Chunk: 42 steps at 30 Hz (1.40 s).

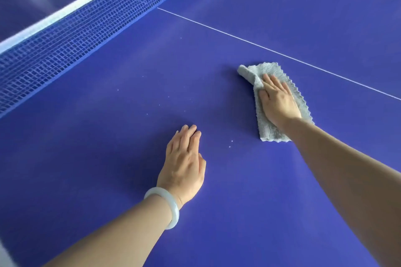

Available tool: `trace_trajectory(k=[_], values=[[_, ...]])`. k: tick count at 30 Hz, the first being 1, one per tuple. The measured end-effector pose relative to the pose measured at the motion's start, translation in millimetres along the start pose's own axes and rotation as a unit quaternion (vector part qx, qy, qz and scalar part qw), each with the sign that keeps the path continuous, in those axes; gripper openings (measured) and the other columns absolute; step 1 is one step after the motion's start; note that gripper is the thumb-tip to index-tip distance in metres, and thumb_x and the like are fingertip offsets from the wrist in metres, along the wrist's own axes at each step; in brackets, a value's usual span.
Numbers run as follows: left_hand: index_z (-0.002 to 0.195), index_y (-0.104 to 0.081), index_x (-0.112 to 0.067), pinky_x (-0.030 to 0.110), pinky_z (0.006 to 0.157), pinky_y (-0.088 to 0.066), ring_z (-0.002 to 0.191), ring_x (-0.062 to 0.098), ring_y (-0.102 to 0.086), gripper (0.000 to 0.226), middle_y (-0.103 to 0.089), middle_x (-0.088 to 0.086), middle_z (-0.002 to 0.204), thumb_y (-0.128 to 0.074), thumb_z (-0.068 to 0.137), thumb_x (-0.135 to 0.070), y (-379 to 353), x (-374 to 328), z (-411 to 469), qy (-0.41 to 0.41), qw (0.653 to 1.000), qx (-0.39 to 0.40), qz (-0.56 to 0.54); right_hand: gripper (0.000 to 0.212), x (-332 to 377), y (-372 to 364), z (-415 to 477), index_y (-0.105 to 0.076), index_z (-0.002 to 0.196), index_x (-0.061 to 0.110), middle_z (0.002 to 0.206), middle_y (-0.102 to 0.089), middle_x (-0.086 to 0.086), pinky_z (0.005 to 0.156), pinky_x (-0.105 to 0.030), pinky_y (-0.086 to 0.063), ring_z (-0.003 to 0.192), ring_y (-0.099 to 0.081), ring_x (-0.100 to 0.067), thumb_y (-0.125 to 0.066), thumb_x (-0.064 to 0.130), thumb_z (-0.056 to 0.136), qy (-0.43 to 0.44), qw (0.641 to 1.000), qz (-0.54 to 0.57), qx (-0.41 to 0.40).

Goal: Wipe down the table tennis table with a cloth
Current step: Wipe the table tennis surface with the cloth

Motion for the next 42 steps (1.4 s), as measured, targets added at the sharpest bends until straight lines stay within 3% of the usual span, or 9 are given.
trace_trajectory(k=[4,9,16,23,25,29,32,38,42], values=[[0.146,-0.037,-0.006,0.037,0.122,-0.014,0.148,0.024,-0.021,0.053,-0.031,0.006,0.154,-0.041,0.093,-0.013,-1.4,0.5,0.9,-0.003,1.0,0.007,-0.015,0.044,54.7,-25.2,-51.3,-0.044,0.148,0.018,0.163,-0.024,0.009,0.123,-0.029,0.001,0.152,-0.01,-0.011,-0.031,0.022,0.107,0.074,0.995,0.055,0.039],[0.147,-0.036,-0.004,0.037,0.123,-0.013,0.148,0.023,-0.02,0.056,-0.03,0.006,0.154,-0.04,0.092,-0.012,0.9,-0.3,0.2,-0.005,1.0,0.005,-0.029,0.053,46.1,-39.4,-176.6,-0.022,0.158,0.029,0.166,-0.014,0.006,0.125,-0.038,-0.004,0.153,-0.008,-0.013,-0.021,0.043,0.107,0.216,0.971,-0.083,0.063],[0.146,-0.036,-0.007,0.033,0.122,-0.01,0.148,0.022,-0.018,0.053,-0.029,0.004,0.155,-0.042,0.094,-0.011,0.7,-0.1,-0.3,0.007,0.999,-0.003,-0.04,0.055,7.0,-17.6,-97.7,-0.012,0.159,0.025,0.167,-0.004,0.003,0.125,-0.037,0.004,0.154,0.002,-0.016,-0.023,0.034,0.106,-0.111,0.991,-0.071,-0.038],[0.143,-0.041,-0.003,0.04,0.12,-0.017,0.147,0.028,-0.023,0.051,-0.033,0.009,0.153,-0.044,0.093,-0.007,-2.0,0.1,1.8,-0.003,0.999,0.004,-0.047,0.051,68.0,-49.3,-242.8,-0.023,0.158,0.024,0.166,-0.015,0.005,0.124,-0.037,-0.003,0.154,-0.005,-0.014,-0.026,0.034,0.107,0.185,0.979,-0.075,0.046],[0.143,-0.041,-0.004,0.041,0.119,-0.021,0.146,0.028,-0.026,0.051,-0.035,0.009,0.152,-0.046,0.092,-0.009,-2.9,0.7,1.7,0.0,0.999,0.001,-0.032,0.052,17.4,-23.8,-246.7,-0.025,0.157,0.026,0.165,-0.017,0.006,0.124,-0.037,-0.006,0.153,-0.007,-0.01,-0.02,0.039,0.108,0.158,0.983,-0.086,0.042],[0.138,-0.046,-0.002,0.045,0.116,-0.028,0.141,0.032,-0.033,0.049,-0.04,0.011,0.148,-0.049,0.09,-0.009,-1.1,-2.2,0.5,0.001,1.0,-0.014,-0.011,0.051,-89.0,32.6,-213.8,-0.02,0.158,0.027,0.166,-0.011,0.005,0.125,-0.037,-0.002,0.153,-0.001,-0.01,-0.02,0.035,0.108,-0.131,0.988,-0.061,-0.05],[0.137,-0.047,-0.003,0.046,0.114,-0.03,0.14,0.032,-0.034,0.049,-0.041,0.011,0.146,-0.05,0.088,-0.009,-1.9,-2.6,1.2,0.001,1.0,-0.012,-0.001,0.052,-83.4,26.2,-201.6,-0.015,0.159,0.021,0.167,-0.008,-0.001,0.125,-0.039,0.0,0.154,-0.002,-0.018,-0.022,0.026,0.108,-0.251,0.962,-0.062,-0.092],[0.138,-0.046,-0.003,0.047,0.114,-0.031,0.14,0.032,-0.034,0.049,-0.04,0.012,0.147,-0.049,0.089,-0.011,-1.3,-2.7,1.8,0.001,1.0,-0.005,0.012,0.053,-22.5,-8.7,-264.2,-0.02,0.158,0.025,0.165,-0.012,0.008,0.124,-0.033,-0.002,0.153,-0.001,-0.008,-0.018,0.04,0.107,0.049,0.995,-0.082,0.025],[0.138,-0.045,-0.003,0.046,0.114,-0.029,0.141,0.032,-0.032,0.049,-0.04,0.013,0.147,-0.048,0.09,-0.013,-0.5,-4.7,1.4,-0.003,0.999,0.001,0.033,0.05,-59.3,8.9,-249.2,-0.022,0.158,0.028,0.165,-0.013,0.008,0.125,-0.032,-0.001,0.152,-0.002,-0.005,-0.021,0.037,0.109,-0.079,0.994,-0.058,-0.042]])
Point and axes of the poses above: each hand's wrist, its own z-axis towards the middle knuckle, its own y-axis out of the back of the hand, x = y × z, the point moved 5 cm from there along z, towards the middle knuckle
